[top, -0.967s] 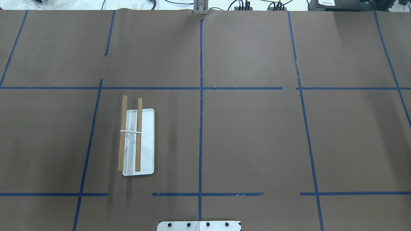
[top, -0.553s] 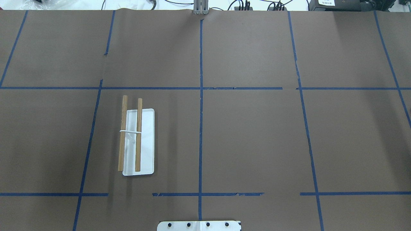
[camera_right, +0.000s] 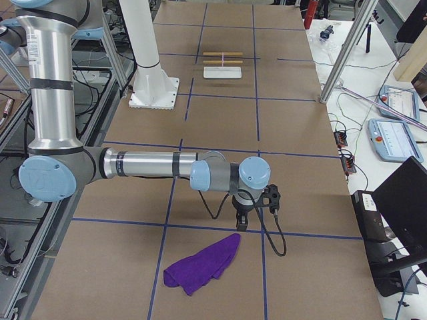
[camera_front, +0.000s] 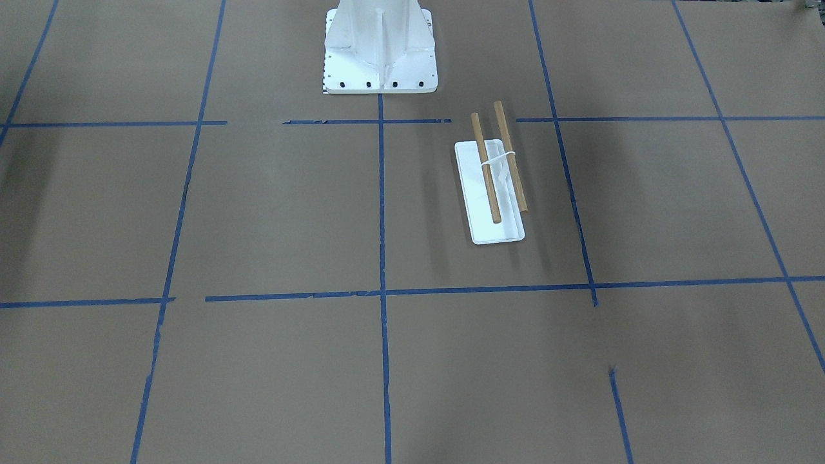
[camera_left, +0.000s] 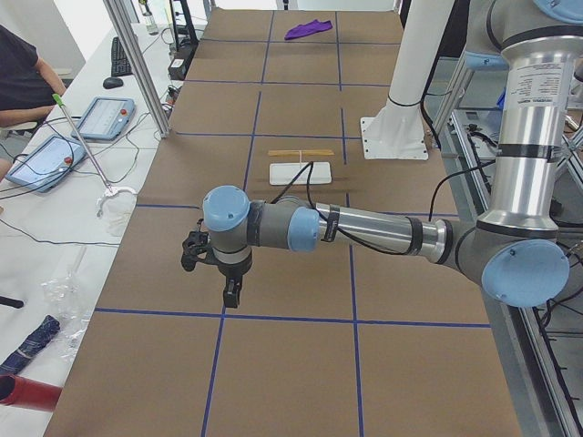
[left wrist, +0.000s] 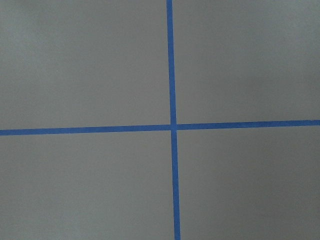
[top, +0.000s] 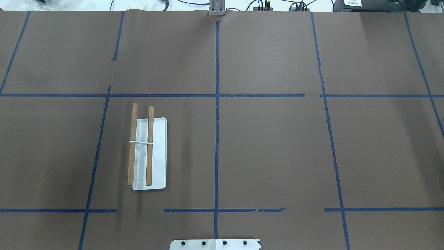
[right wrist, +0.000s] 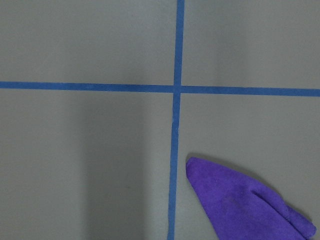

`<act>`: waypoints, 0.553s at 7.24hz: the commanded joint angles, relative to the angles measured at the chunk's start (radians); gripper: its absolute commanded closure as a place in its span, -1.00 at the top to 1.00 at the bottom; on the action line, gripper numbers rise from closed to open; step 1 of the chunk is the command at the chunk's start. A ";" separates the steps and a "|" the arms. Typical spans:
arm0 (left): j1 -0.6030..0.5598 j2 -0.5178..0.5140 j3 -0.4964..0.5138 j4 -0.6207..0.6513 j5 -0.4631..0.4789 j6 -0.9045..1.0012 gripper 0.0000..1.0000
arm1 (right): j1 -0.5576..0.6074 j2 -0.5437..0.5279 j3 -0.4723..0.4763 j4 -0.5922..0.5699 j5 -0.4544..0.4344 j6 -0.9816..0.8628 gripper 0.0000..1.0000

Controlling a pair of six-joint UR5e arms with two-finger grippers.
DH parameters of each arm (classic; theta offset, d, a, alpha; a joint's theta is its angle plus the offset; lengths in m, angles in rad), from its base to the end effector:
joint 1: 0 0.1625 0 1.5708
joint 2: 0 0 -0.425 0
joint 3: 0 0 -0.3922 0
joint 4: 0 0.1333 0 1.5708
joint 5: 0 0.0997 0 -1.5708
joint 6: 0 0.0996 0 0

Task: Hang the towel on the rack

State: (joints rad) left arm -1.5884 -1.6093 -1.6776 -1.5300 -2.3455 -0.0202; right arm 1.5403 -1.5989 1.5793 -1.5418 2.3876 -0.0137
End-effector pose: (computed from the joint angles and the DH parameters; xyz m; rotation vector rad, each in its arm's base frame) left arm -0.0726 -0.5098 0.5908 0.0982 0.7741 0.0046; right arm 0.0460 -0.4821 0.6623 0.0020 -0.8169 -0.0456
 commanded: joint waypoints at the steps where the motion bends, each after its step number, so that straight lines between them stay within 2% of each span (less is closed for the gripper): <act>1: 0.001 0.000 -0.007 0.001 0.000 0.000 1.00 | -0.005 -0.090 -0.097 0.318 -0.005 -0.076 1.00; 2: -0.001 0.000 -0.007 -0.001 0.000 0.000 1.00 | -0.005 -0.091 -0.143 0.371 -0.004 -0.168 1.00; 4: -0.001 0.000 -0.008 0.001 0.000 0.002 1.00 | -0.022 -0.088 -0.174 0.376 -0.005 -0.215 1.00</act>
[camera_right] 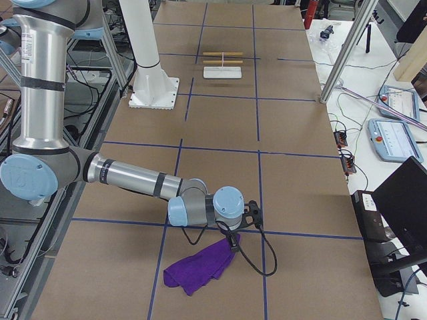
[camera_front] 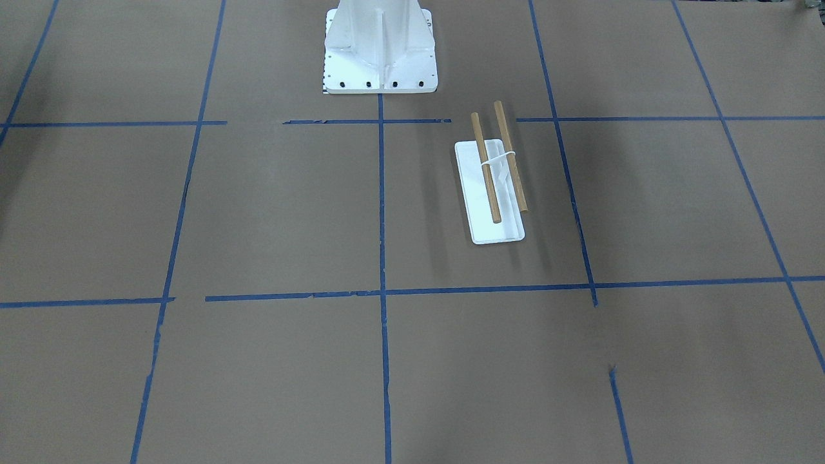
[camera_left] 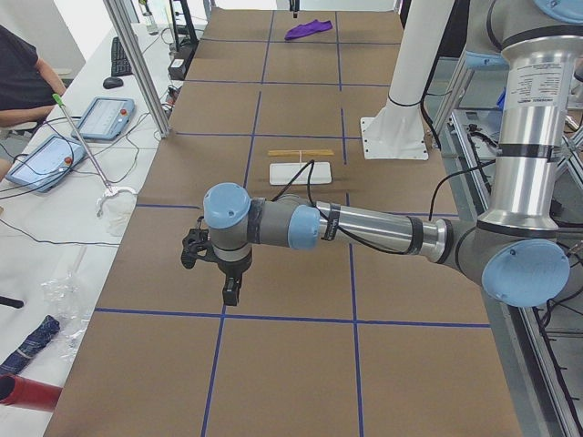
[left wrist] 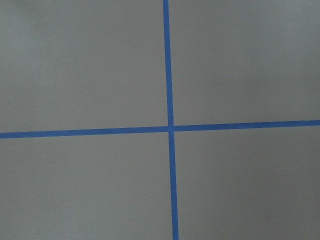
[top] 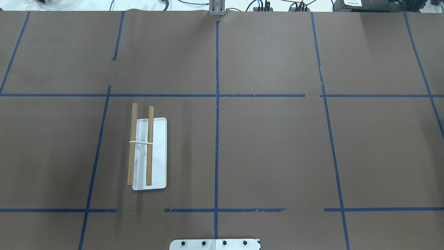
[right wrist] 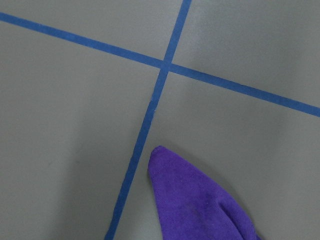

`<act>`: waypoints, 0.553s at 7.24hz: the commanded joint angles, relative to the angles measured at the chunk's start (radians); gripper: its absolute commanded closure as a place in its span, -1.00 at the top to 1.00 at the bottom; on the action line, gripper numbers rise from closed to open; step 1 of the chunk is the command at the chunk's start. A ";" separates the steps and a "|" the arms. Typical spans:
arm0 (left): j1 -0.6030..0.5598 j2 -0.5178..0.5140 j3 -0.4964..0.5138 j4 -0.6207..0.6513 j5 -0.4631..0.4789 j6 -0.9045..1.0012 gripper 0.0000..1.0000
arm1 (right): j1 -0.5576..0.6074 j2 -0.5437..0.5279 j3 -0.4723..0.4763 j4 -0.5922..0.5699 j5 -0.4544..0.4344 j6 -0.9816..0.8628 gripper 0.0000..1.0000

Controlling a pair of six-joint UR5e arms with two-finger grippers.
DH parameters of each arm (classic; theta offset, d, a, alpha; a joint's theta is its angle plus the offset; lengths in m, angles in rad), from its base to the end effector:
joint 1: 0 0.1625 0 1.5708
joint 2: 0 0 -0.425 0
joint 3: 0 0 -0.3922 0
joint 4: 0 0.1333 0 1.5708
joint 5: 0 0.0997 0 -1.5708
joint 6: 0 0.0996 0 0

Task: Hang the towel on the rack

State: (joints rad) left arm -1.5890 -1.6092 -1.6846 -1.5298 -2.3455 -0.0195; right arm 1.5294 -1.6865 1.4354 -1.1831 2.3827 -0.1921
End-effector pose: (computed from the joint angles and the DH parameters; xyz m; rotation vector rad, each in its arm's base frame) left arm -0.0729 -0.5097 0.5874 0.1051 0.7739 0.0073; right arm 0.0428 -0.4411 0.7364 0.1903 -0.8012 -0.2757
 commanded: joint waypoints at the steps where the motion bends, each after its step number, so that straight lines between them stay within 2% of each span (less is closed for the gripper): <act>1: 0.001 0.000 -0.003 -0.001 0.000 0.001 1.00 | -0.011 0.008 -0.091 0.020 0.000 -0.094 1.00; 4: 0.001 0.000 -0.006 -0.001 0.000 0.001 1.00 | -0.018 0.010 -0.156 0.020 -0.063 -0.144 1.00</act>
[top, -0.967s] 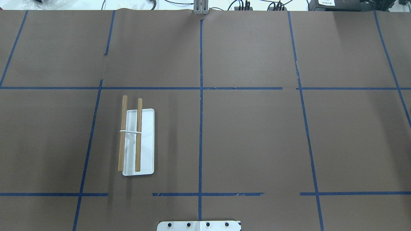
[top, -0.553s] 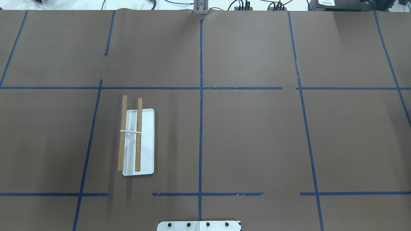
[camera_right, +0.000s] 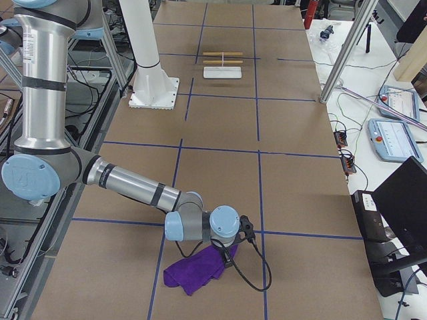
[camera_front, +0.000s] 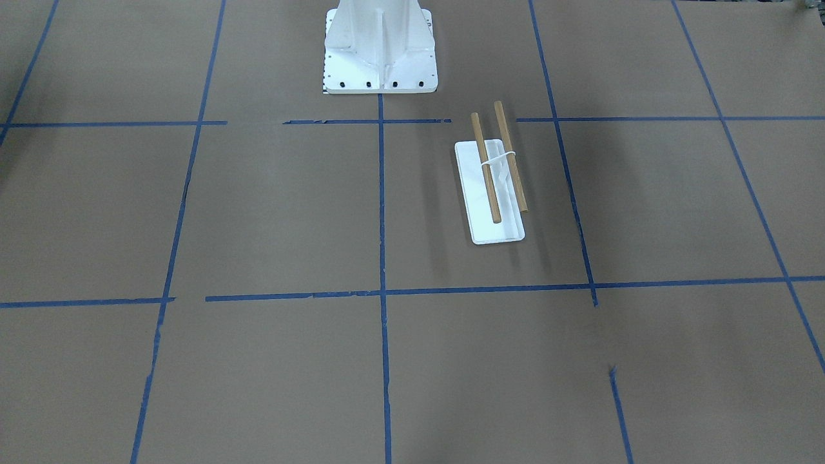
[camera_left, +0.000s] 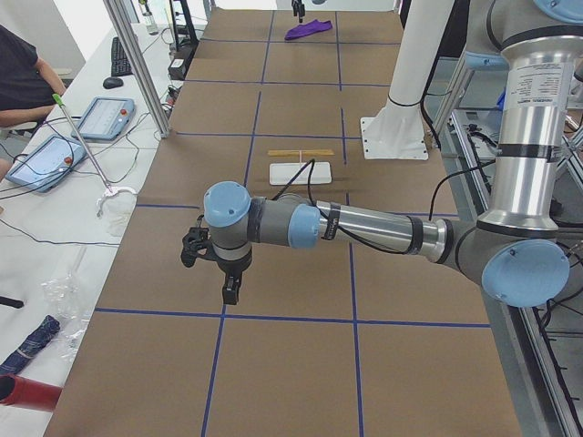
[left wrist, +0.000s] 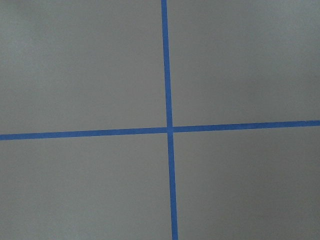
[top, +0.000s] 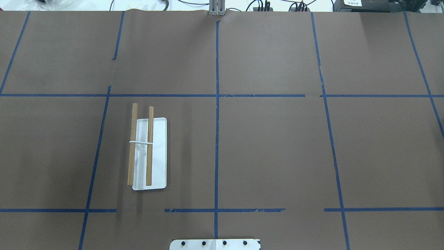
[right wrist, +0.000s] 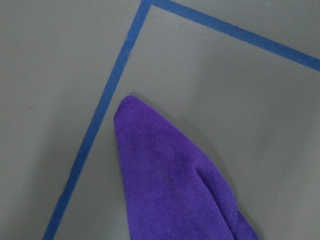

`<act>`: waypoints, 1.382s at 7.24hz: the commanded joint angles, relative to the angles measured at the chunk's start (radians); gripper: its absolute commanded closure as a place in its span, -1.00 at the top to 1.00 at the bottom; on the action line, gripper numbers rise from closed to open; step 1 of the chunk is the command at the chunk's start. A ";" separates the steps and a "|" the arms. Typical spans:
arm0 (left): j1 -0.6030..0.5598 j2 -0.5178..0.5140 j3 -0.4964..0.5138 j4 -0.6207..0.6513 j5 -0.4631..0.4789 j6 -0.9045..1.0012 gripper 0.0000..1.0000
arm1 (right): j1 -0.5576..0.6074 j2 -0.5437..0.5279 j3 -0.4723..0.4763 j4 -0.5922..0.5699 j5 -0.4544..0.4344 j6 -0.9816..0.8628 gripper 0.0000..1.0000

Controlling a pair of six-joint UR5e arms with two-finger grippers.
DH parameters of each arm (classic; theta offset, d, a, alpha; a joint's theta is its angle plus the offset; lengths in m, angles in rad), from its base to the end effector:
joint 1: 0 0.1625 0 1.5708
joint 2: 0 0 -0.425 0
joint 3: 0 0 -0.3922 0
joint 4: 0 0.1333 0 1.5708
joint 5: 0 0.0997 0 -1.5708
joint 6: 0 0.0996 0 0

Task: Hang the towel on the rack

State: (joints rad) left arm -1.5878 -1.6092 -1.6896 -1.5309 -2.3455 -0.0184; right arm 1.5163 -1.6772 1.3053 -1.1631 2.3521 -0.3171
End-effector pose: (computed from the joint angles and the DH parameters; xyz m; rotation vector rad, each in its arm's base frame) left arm -0.0723 -0.5099 0.5848 0.1108 0.7738 0.0119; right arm 0.0401 -0.4252 0.7947 0.1368 -0.7746 -0.3664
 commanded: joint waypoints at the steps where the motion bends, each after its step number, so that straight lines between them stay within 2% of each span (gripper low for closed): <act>1: 0.000 0.000 -0.004 0.000 0.000 0.000 1.00 | -0.022 0.002 -0.046 0.014 -0.054 -0.017 1.00; 4: 0.000 -0.002 -0.009 0.000 0.000 0.000 1.00 | -0.048 0.023 -0.113 0.051 -0.056 -0.016 1.00; 10: 0.000 -0.002 -0.010 0.000 0.000 0.000 1.00 | -0.062 0.025 -0.162 0.056 -0.053 -0.017 1.00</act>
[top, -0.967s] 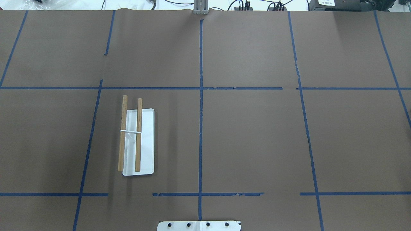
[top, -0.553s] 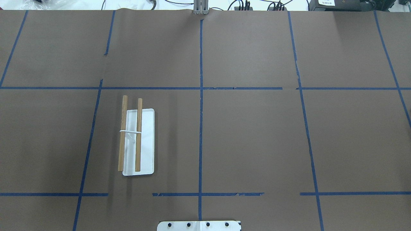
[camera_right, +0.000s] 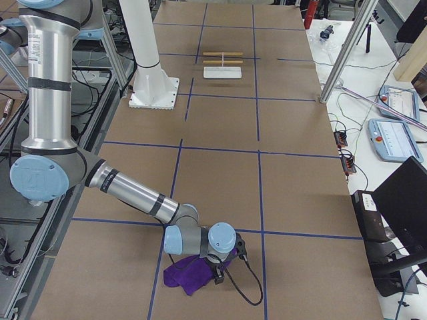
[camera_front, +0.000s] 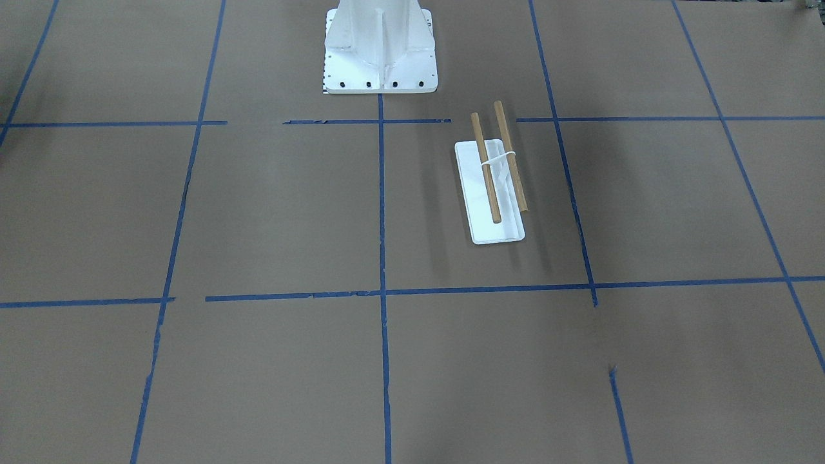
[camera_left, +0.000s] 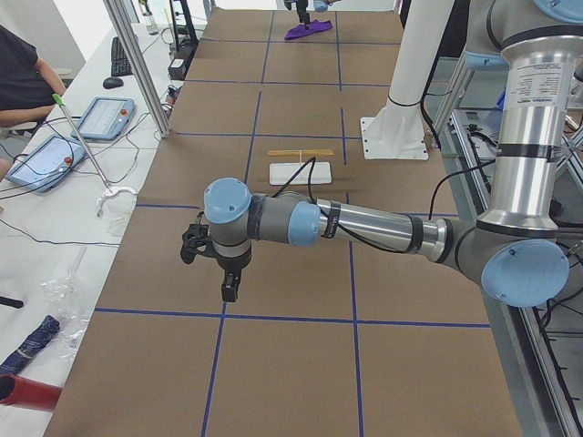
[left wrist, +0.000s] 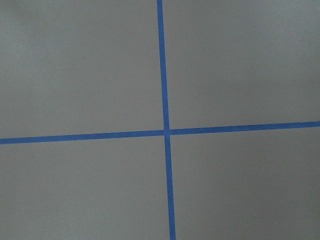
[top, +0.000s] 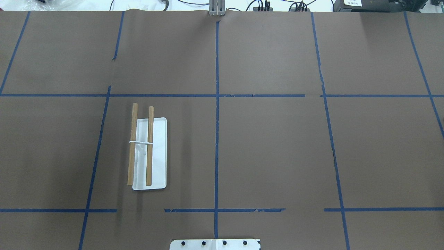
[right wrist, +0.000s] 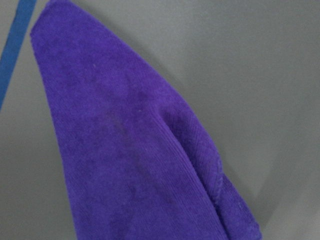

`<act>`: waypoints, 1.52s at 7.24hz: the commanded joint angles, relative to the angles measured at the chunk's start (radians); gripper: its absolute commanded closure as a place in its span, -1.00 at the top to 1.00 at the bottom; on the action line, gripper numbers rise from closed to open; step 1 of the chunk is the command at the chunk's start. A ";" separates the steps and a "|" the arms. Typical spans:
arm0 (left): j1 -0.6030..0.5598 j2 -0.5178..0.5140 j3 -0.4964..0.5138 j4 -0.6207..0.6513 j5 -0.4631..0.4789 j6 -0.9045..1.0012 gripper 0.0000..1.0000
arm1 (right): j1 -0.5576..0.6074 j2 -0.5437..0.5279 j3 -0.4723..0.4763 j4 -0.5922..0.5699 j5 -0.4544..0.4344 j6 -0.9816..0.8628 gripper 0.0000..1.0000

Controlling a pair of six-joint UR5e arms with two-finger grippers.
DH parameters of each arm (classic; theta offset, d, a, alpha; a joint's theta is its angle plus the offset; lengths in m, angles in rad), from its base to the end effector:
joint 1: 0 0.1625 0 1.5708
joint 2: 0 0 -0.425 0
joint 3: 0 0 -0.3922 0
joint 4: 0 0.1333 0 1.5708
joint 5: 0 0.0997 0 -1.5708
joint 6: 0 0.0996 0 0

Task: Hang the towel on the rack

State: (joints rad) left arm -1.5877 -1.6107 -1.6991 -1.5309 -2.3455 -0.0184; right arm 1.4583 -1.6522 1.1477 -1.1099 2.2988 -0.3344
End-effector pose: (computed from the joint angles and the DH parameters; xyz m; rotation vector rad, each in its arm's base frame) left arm -0.0723 -0.5105 0.5793 0.1212 0.7736 0.0162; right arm 0.0211 -0.4101 0.8543 0.0395 -0.7335 -0.4109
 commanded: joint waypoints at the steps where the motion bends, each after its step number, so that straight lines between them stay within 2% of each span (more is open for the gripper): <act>1: 0.000 0.000 -0.001 -0.002 0.000 0.000 1.00 | -0.004 0.000 -0.005 0.002 0.001 0.000 0.91; 2: 0.000 0.000 -0.001 -0.009 0.000 0.000 1.00 | -0.004 0.000 -0.006 0.002 -0.001 0.000 0.22; 3: -0.002 0.000 -0.001 -0.008 0.000 0.000 1.00 | -0.004 0.000 -0.006 0.002 -0.001 0.000 -0.69; 4: -0.002 0.000 -0.001 -0.008 0.000 0.000 1.00 | -0.004 0.000 -0.005 0.002 -0.001 -0.003 -1.00; 9: 0.000 0.000 -0.002 -0.008 0.000 -0.002 1.00 | -0.004 0.005 0.018 0.008 0.007 -0.003 -1.00; 11: 0.000 0.000 -0.017 -0.008 0.000 -0.005 1.00 | 0.025 0.008 0.149 0.002 0.010 -0.005 -1.00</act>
State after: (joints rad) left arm -1.5885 -1.6107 -1.7100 -1.5388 -2.3455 -0.0219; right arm 1.4625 -1.6468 1.2194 -1.1052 2.3086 -0.3380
